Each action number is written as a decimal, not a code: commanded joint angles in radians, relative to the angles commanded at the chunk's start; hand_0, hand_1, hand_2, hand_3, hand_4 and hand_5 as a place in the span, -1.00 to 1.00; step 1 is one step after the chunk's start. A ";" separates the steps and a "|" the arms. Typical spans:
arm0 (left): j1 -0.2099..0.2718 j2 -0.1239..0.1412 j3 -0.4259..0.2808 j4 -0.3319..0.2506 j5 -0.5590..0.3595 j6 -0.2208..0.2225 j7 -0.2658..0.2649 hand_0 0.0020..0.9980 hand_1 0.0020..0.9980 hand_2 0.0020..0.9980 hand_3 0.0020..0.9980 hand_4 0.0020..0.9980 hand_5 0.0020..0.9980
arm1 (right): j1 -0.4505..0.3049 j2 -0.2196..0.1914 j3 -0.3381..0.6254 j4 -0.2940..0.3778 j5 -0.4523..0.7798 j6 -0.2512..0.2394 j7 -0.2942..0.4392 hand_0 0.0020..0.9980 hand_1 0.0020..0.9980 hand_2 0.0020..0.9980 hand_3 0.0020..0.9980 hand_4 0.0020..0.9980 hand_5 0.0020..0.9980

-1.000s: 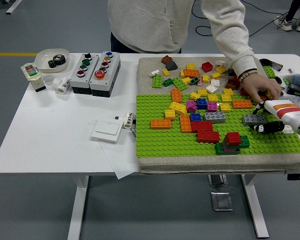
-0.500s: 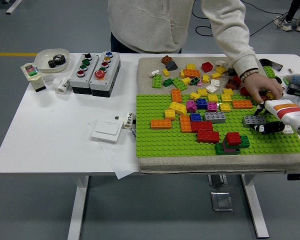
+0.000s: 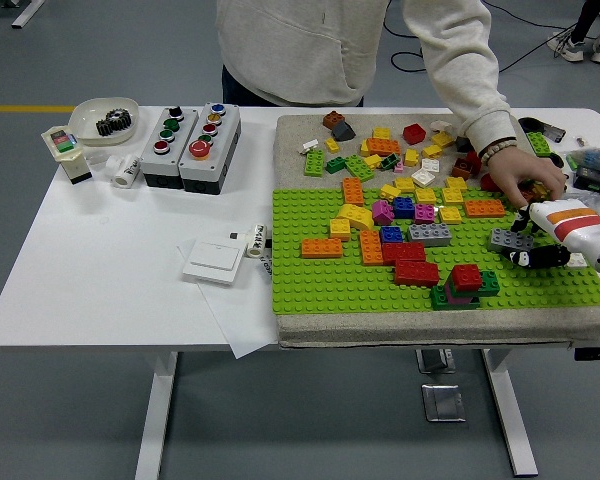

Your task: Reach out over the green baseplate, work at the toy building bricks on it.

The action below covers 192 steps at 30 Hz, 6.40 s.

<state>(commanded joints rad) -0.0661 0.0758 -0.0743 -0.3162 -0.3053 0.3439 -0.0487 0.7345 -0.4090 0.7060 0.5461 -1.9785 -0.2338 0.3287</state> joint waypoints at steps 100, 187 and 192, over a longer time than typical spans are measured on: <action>0.016 0.002 0.006 0.004 -0.008 -0.004 -0.004 0.19 0.45 0.40 0.11 0.17 0.24 | -0.232 -0.327 0.057 0.861 -0.070 0.117 -0.097 -0.17 -0.05 0.06 0.02 0.42 -0.22; 0.015 0.002 0.003 0.002 -0.002 -0.002 -0.002 0.19 0.45 0.40 0.11 0.17 0.24 | -0.228 -0.318 0.075 0.815 -0.073 0.142 -0.069 0.12 0.22 0.34 0.23 0.66 -0.13; 0.015 0.002 0.001 0.002 0.002 -0.001 -0.001 0.19 0.45 0.40 0.11 0.17 0.24 | -0.228 -0.317 0.076 0.812 -0.073 0.140 -0.070 0.12 0.22 0.34 0.23 0.66 -0.13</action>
<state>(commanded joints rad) -0.0511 0.0780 -0.0729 -0.3140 -0.3037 0.3426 -0.0501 0.5062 -0.7256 0.7816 1.3579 -2.0511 -0.0940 0.2585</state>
